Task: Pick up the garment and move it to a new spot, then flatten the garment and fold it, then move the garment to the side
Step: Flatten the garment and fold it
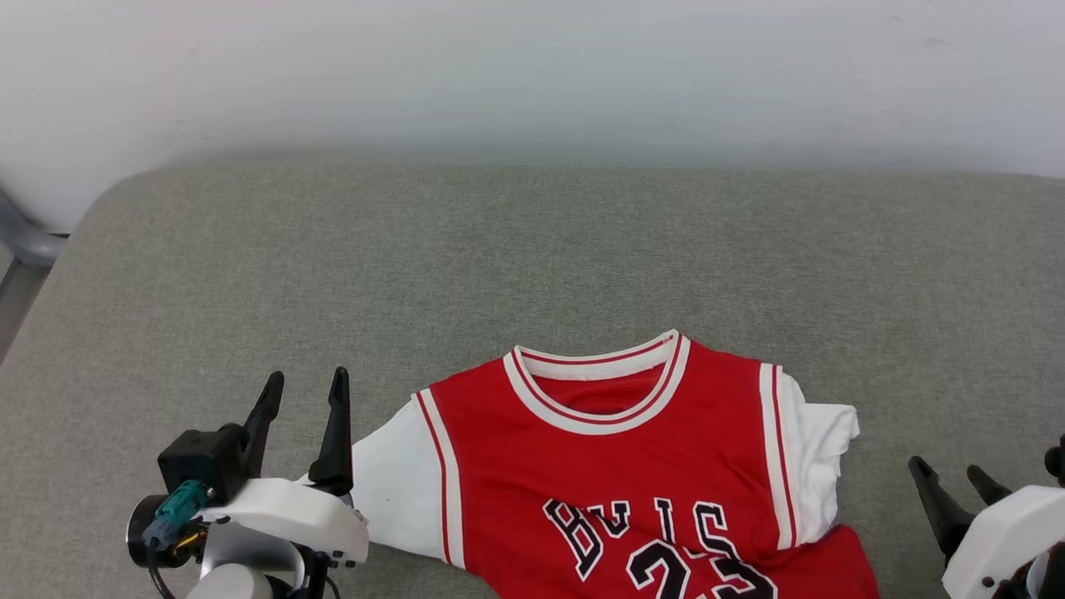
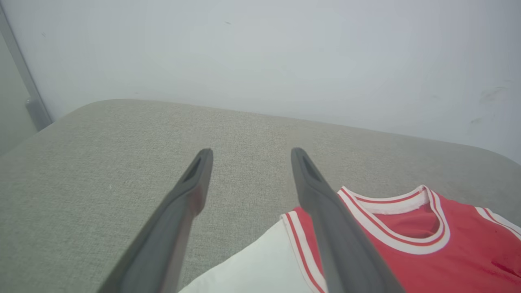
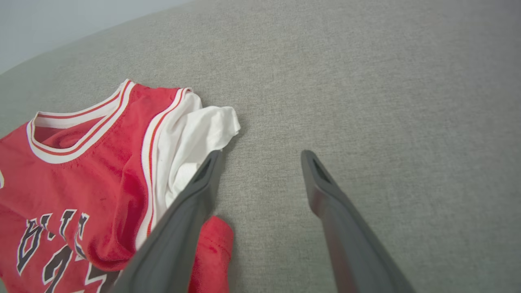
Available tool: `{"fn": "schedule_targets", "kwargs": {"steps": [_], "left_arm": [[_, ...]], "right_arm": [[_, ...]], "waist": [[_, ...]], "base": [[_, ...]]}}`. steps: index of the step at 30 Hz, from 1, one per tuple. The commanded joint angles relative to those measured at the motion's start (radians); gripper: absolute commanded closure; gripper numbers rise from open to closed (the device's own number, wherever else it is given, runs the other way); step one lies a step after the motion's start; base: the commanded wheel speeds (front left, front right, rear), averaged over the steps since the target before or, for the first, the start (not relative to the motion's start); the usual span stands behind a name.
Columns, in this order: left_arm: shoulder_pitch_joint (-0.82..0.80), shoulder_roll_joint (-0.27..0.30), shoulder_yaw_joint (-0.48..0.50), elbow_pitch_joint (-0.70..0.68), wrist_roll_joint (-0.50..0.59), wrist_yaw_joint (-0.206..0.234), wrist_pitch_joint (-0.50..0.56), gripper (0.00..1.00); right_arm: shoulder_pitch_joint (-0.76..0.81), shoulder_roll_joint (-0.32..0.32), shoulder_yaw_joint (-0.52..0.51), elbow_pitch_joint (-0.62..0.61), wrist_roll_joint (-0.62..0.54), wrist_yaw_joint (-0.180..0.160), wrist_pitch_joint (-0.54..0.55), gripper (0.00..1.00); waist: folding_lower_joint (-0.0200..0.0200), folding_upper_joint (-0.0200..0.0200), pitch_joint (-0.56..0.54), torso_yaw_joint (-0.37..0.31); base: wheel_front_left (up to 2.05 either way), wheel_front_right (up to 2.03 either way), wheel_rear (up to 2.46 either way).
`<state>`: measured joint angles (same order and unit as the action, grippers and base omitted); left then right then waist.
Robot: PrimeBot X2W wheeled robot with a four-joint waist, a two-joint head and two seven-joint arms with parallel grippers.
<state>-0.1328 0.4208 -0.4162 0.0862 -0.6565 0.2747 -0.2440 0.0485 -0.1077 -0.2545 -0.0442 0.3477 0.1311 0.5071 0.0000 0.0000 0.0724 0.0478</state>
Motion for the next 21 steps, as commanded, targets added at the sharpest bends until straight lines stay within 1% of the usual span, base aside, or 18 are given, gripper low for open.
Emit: {"fn": "schedule_targets", "kwargs": {"steps": [1, 8, 10, 14, 19, 21], "left_arm": [[-0.005, -0.004, 0.004, -0.008, 0.006, 0.007, -0.006, 0.00], [-0.014, -0.020, 0.015, -0.102, 0.048, 0.023, -0.016, 0.00], [-0.027, -0.027, 0.017, -0.115, 0.059, 0.019, -0.018, 0.00], [-0.038, -0.045, 0.019, -0.124, 0.071, 0.011, -0.020, 0.00], [-0.048, -0.069, 0.022, -0.103, 0.069, -0.011, -0.022, 0.00], [-0.048, -0.075, 0.024, -0.094, 0.069, -0.018, -0.022, 0.00]], "right_arm": [[-0.021, -0.007, 0.008, 0.002, 0.009, -0.001, 0.014, 0.00], [-0.128, -0.093, 0.065, 0.048, 0.054, -0.001, 0.174, 0.00], [-0.167, -0.117, 0.087, 0.074, 0.061, -0.001, 0.205, 0.00], [-0.233, -0.158, 0.130, 0.129, 0.070, -0.001, 0.228, 0.00], [-0.266, -0.187, 0.203, 0.214, 0.084, -0.001, 0.275, 0.00], [-0.255, -0.178, 0.237, 0.252, 0.102, -0.001, 0.300, 0.00]], "waist": [[0.0000, 0.0000, 0.010, 0.014], [0.0000, 0.0000, 0.070, 0.064], [0.0000, 0.0000, 0.095, 0.079], [0.0000, 0.0000, 0.141, 0.106], [0.0000, 0.0000, 0.177, 0.125], [0.0000, 0.0000, 0.182, 0.128]], "base": [[0.00, 0.00, 0.00], [0.00, 0.00, 0.00], [0.00, 0.00, 0.00], [0.00, 0.00, 0.00], [0.00, 0.00, 0.00], [0.00, 0.00, 0.00]]}}
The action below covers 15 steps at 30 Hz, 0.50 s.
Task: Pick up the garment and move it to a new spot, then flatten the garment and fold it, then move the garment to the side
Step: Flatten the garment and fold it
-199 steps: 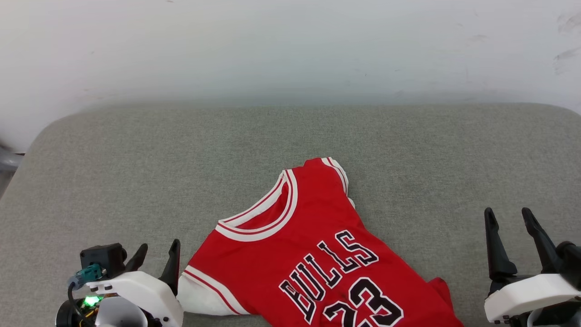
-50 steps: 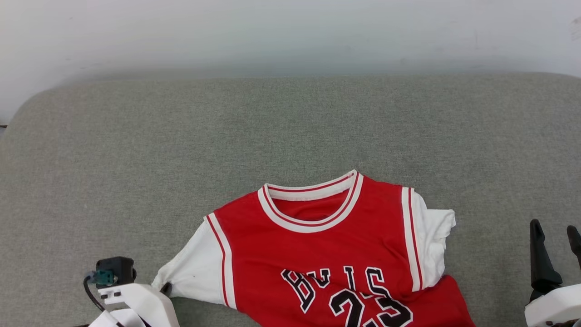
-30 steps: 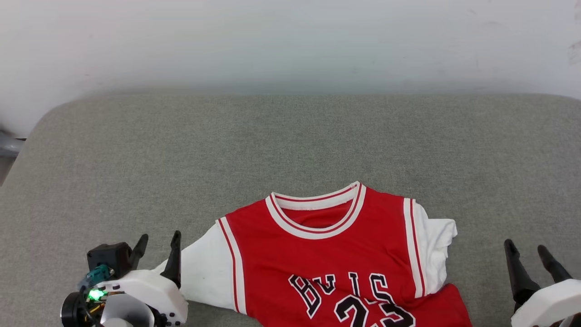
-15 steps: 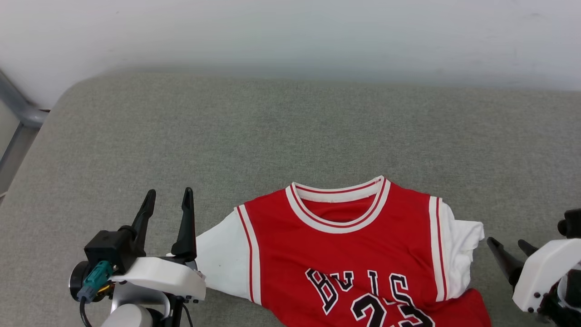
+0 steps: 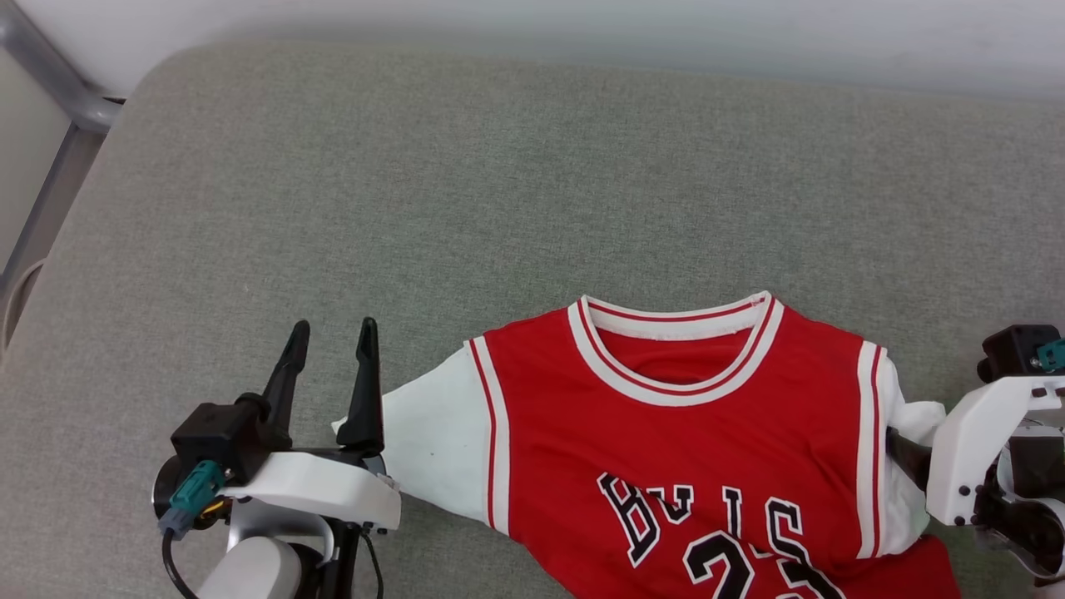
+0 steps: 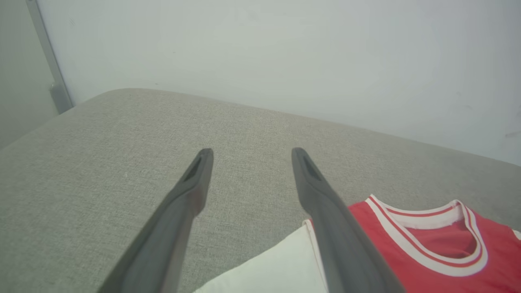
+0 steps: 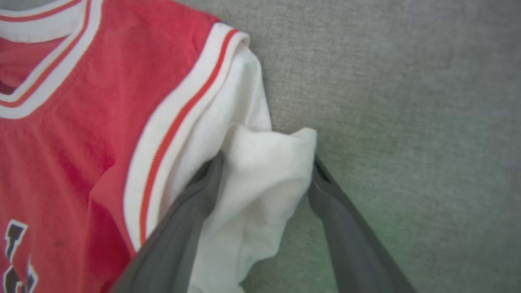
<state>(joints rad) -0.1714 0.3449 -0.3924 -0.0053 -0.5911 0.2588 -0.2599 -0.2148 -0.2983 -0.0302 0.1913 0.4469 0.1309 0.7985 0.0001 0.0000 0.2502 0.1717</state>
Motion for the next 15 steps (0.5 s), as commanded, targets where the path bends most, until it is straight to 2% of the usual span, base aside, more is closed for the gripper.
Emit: {"fn": "schedule_targets", "kwargs": {"steps": [1, 2, 3, 4, 5, 11, 15], "left_arm": [[-0.009, -0.001, 0.004, 0.003, 0.006, -0.001, -0.007, 0.00], [-0.008, -0.004, 0.006, 0.008, 0.009, -0.003, -0.007, 0.00], [-0.007, -0.008, 0.007, 0.011, 0.008, -0.004, -0.007, 0.00], [-0.005, -0.011, 0.007, 0.015, 0.008, -0.008, -0.007, 0.00], [-0.003, -0.011, 0.007, 0.021, 0.007, -0.011, -0.007, 0.00], [-0.007, 0.019, 0.011, 0.049, -0.053, -0.060, 0.053, 0.00], [-0.026, 0.067, 0.030, 0.055, -0.130, -0.090, 0.191, 0.00]], "right_arm": [[0.018, 0.018, 0.028, 0.032, 0.009, 0.000, 0.022, 0.00], [0.027, 0.022, 0.036, 0.050, 0.019, 0.000, 0.031, 0.00], [0.035, 0.026, 0.044, 0.065, 0.027, 0.000, 0.041, 0.08], [0.040, 0.027, 0.049, 0.078, 0.034, 0.000, 0.044, 0.64], [0.045, 0.029, 0.054, 0.089, 0.045, 0.000, 0.049, 1.00], [0.022, 0.000, 0.023, 0.059, 0.062, -0.001, -0.029, 1.00], [0.019, -0.003, -0.021, -0.003, 0.059, -0.001, -0.084, 1.00]], "waist": [[-0.0001, 0.0000, 0.006, 0.004], [-0.0001, 0.0000, 0.007, 0.005], [-0.0001, 0.0000, 0.008, 0.005], [-0.0001, 0.0000, 0.008, 0.004], [-0.0001, 0.0000, 0.006, 0.002], [-0.0001, 0.0000, -0.020, -0.019], [-0.0001, 0.0000, -0.049, -0.038]], "base": [[0.00, 0.00, 0.00], [0.00, 0.00, 0.00], [0.00, 0.00, 0.00], [0.00, 0.00, 0.00], [0.00, 0.00, 0.00], [0.00, 0.00, 0.00], [0.00, 0.00, 0.00]]}}
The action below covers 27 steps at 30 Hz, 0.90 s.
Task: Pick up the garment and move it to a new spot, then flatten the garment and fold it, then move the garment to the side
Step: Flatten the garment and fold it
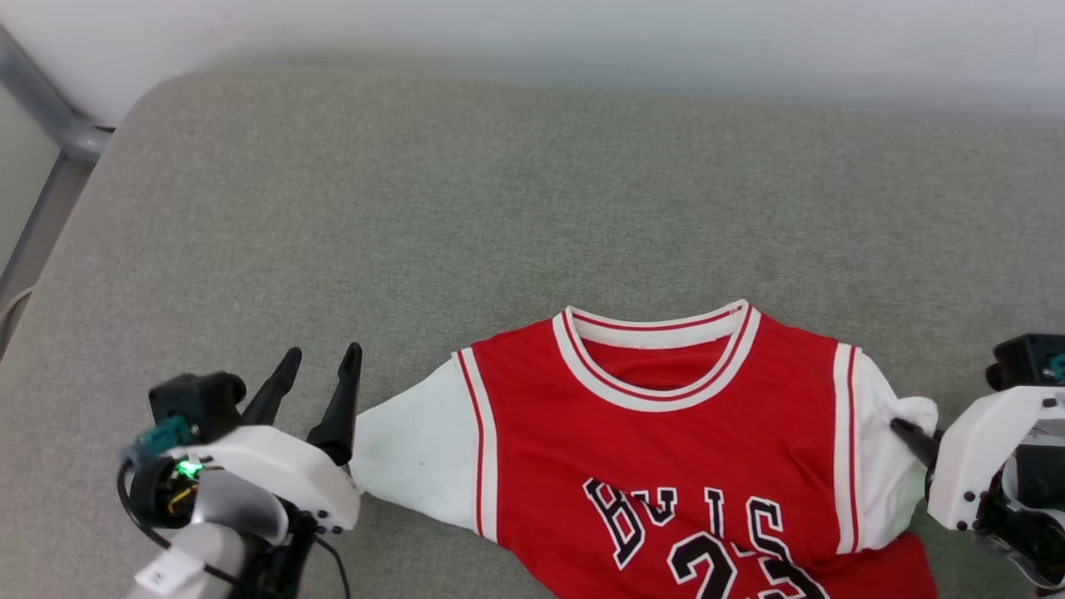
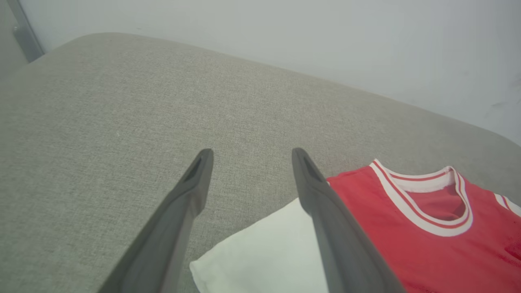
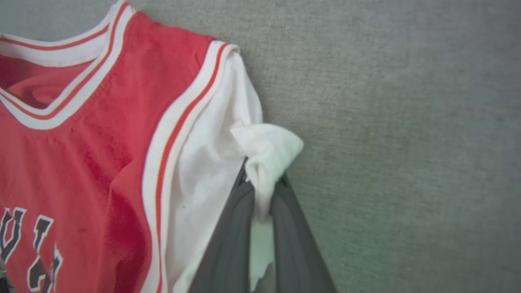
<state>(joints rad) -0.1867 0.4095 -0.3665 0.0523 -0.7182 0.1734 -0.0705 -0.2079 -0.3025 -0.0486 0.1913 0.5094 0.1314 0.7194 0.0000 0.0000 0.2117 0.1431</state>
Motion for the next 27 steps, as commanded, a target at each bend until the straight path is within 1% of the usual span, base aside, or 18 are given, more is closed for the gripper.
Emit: {"fn": "schedule_targets", "kwargs": {"steps": [1, 3, 7, 9, 11, 13, 16, 19, 21, 24, 25, 26, 27], "left_arm": [[-0.012, 0.020, 0.005, -0.002, -0.020, -0.006, 0.048, 0.00], [-0.023, 0.055, 0.004, -0.007, -0.065, -0.017, 0.152, 0.00], [-0.036, 0.130, -0.005, -0.005, -0.148, -0.031, 0.368, 0.00], [-0.042, 0.172, -0.007, 0.002, -0.176, -0.020, 0.464, 0.00], [-0.049, 0.194, -0.010, 0.002, -0.204, -0.019, 0.535, 0.00], [-0.054, 0.219, -0.020, 0.010, -0.207, -0.016, 0.583, 0.00], [-0.062, 0.229, -0.038, 0.044, -0.219, -0.009, 0.642, 0.00], [-0.075, 0.218, -0.068, 0.093, -0.223, -0.007, 0.692, 0.00], [-0.080, 0.213, -0.077, 0.109, -0.224, -0.011, 0.704, 0.00], [-0.089, 0.181, -0.114, 0.153, -0.236, -0.038, 0.742, 0.00], [-0.090, 0.168, -0.129, 0.166, -0.243, -0.048, 0.757, 0.07], [-0.092, 0.156, -0.141, 0.176, -0.245, -0.060, 0.766, 0.56], [-0.095, 0.142, -0.151, 0.183, -0.249, -0.067, 0.772, 1.00]], "right_arm": [[0.016, 0.006, -0.012, -0.021, -0.008, -0.001, -0.011, 1.00], [0.031, 0.015, -0.033, -0.053, -0.017, -0.001, -0.025, 1.00], [0.058, 0.038, -0.062, -0.113, -0.036, -0.001, -0.018, 1.00], [0.066, 0.054, -0.067, -0.136, -0.040, -0.001, -0.016, 1.00], [0.072, 0.067, -0.065, -0.153, -0.048, -0.001, -0.011, 1.00], [0.081, 0.082, -0.066, -0.162, -0.047, -0.001, -0.007, 1.00], [0.080, 0.099, -0.061, -0.177, -0.051, -0.001, -0.008, 1.00], [0.080, 0.107, -0.064, -0.180, -0.046, -0.001, -0.013, 1.00], [0.077, 0.107, -0.064, -0.182, -0.046, -0.001, -0.014, 1.00], [0.069, 0.107, -0.069, -0.179, -0.045, -0.001, -0.020, 1.00], [0.068, 0.108, -0.070, -0.177, -0.045, -0.001, -0.021, 1.00], [0.066, 0.108, -0.073, -0.175, -0.046, -0.001, -0.024, 1.00], [0.065, 0.106, -0.076, -0.173, -0.046, -0.001, -0.025, 1.00]], "waist": [[0.0000, 0.0000, -0.016, -0.015], [0.0000, 0.0000, -0.024, -0.026], [0.0000, 0.0000, -0.024, -0.056], [0.0000, 0.0000, -0.017, -0.073], [0.0000, 0.0000, -0.007, -0.089], [0.0000, 0.0000, 0.005, -0.103], [0.0000, 0.0000, 0.023, -0.121], [0.0000, 0.0000, 0.037, -0.132], [0.0000, 0.0000, 0.043, -0.136], [0.0000, 0.0000, 0.053, -0.140], [0.0000, 0.0000, 0.055, -0.142], [0.0000, 0.0000, 0.057, -0.143], [0.0000, 0.0000, 0.057, -0.142]], "base": [[0.00, 0.00, 0.00], [0.00, 0.00, 0.00], [0.00, 0.00, 0.00], [0.00, 0.00, 0.00], [0.00, 0.00, 0.00], [0.00, 0.00, 0.00], [0.00, 0.00, 0.00], [0.00, 0.00, 0.00], [0.00, 0.00, 0.00], [0.00, 0.00, 0.00], [0.00, 0.00, 0.00], [0.00, 0.00, 0.00], [0.00, 0.00, 0.00]]}}
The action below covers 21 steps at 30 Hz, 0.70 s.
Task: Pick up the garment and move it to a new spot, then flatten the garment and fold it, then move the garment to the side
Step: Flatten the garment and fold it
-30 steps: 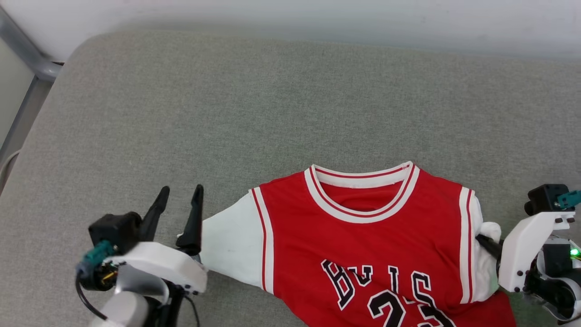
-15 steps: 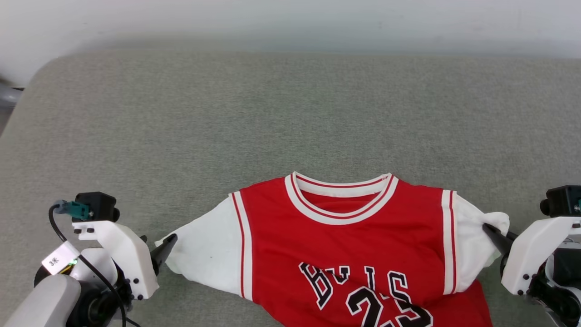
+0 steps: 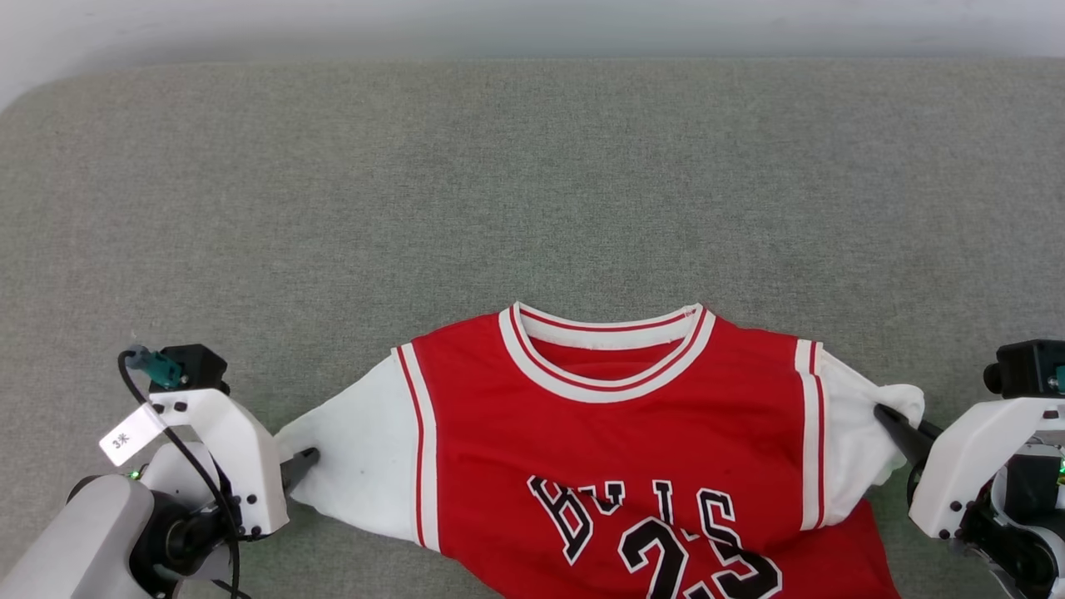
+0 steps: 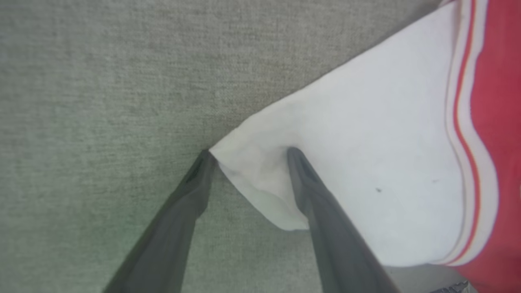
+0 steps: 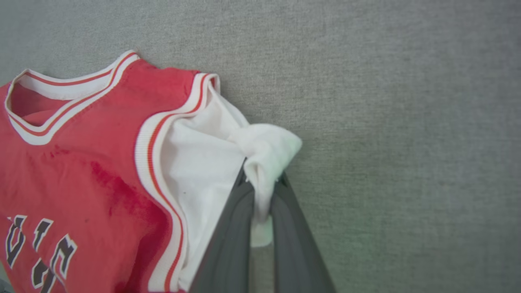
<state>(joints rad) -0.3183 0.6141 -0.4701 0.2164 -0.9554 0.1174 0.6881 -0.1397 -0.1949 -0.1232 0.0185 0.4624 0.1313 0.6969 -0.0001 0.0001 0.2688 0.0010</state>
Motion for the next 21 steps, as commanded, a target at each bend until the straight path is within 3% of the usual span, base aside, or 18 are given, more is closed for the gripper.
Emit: {"fn": "schedule_targets", "kwargs": {"steps": [1, 11, 21], "left_arm": [[0.032, -0.070, -0.058, 0.026, -0.013, -0.017, 0.023, 1.00], [-0.091, -0.050, -0.026, 0.055, 0.091, -0.034, -0.134, 1.00], [-0.277, -0.045, 0.034, 0.054, 0.220, 0.021, -0.333, 1.00]], "right_arm": [[-0.005, -0.004, -0.005, 0.004, 0.002, -0.001, -0.002, 1.00], [-0.030, -0.024, -0.026, 0.009, -0.031, -0.001, -0.046, 1.00], [-0.144, -0.081, -0.003, 0.087, -0.075, -0.001, -0.096, 1.00]], "waist": [[0.0001, -0.0001, 0.000, 0.001], [0.0001, -0.0001, -0.067, 0.017], [0.0001, -0.0001, -0.160, 0.015]], "base": [[0.00, 0.00, 0.00], [0.00, 0.00, 0.00], [0.00, 0.00, 0.00]]}}
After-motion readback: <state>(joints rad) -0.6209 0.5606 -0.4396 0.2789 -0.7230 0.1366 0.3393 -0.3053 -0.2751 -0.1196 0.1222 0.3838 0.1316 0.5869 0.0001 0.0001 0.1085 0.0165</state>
